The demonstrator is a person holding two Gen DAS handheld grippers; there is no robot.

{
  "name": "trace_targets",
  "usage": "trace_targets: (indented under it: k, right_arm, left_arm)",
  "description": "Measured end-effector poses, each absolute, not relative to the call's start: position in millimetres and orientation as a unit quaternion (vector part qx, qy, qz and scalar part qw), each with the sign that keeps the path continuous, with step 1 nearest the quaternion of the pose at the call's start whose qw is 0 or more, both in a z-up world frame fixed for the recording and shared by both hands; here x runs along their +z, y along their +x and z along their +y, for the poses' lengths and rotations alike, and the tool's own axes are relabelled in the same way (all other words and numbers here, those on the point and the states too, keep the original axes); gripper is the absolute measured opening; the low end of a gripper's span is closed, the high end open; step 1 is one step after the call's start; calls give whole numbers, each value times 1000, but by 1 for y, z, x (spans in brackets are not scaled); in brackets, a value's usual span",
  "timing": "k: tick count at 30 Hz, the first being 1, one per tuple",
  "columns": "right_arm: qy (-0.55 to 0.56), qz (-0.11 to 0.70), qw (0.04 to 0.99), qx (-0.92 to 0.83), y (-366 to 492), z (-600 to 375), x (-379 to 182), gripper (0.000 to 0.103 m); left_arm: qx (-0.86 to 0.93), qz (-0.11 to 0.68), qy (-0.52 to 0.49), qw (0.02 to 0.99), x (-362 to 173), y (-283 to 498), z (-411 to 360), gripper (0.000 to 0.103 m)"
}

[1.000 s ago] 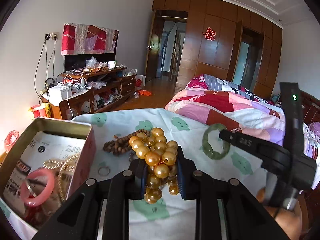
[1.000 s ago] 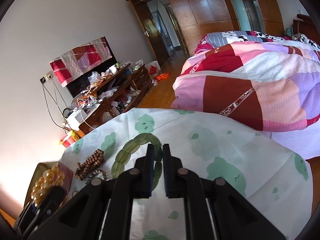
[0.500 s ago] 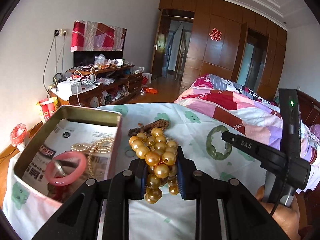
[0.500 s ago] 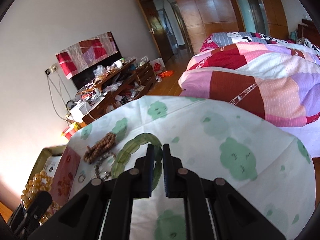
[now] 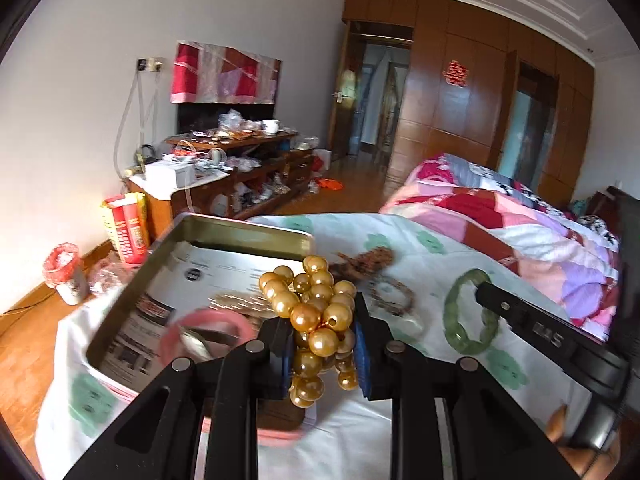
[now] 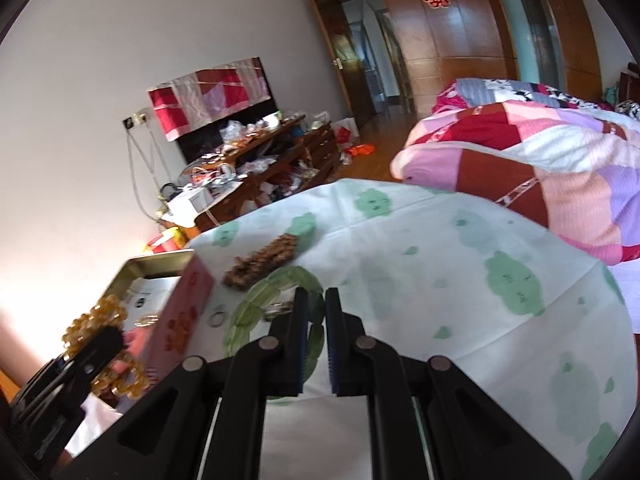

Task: Organize jewelry
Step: 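Carry the gold beads and green jade bangle into the tin and open both grippers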

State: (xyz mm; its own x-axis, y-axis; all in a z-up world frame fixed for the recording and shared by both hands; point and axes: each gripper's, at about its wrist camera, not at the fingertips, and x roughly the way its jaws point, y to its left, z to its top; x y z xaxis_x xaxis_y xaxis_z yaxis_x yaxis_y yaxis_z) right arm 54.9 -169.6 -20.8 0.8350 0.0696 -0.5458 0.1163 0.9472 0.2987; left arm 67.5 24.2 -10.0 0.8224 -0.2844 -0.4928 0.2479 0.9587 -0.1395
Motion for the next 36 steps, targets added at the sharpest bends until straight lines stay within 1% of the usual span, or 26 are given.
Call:
trace_targets:
  k: [11,16,19,28,33,36]
  right_arm:
    - [165,286,941,69,78,-111,-10,11]
    - [175,286,937,98,97,-88,-8,11]
    - [177,291,934,110,111,-73,-11,11]
    - [160,307,931,113,149,-42,-29,11]
    - [154,312,930,117,154,-40,-39,11]
    - [161,320,925,128,153,-41,-44,15]
  left_arm:
    - [-76,259,-49,961,-10,98,77,24]
    - [-59,268,-77,959,-14,116,100,24]
    - [-60,277,-84,955,-16,126,102,25]
    - [-46,322,-48,945,-34,152,87,25]
    - [-32,324,-42,945,-35,151,87,25]
    - [-23,323,-36,945,-36,149,86,25]
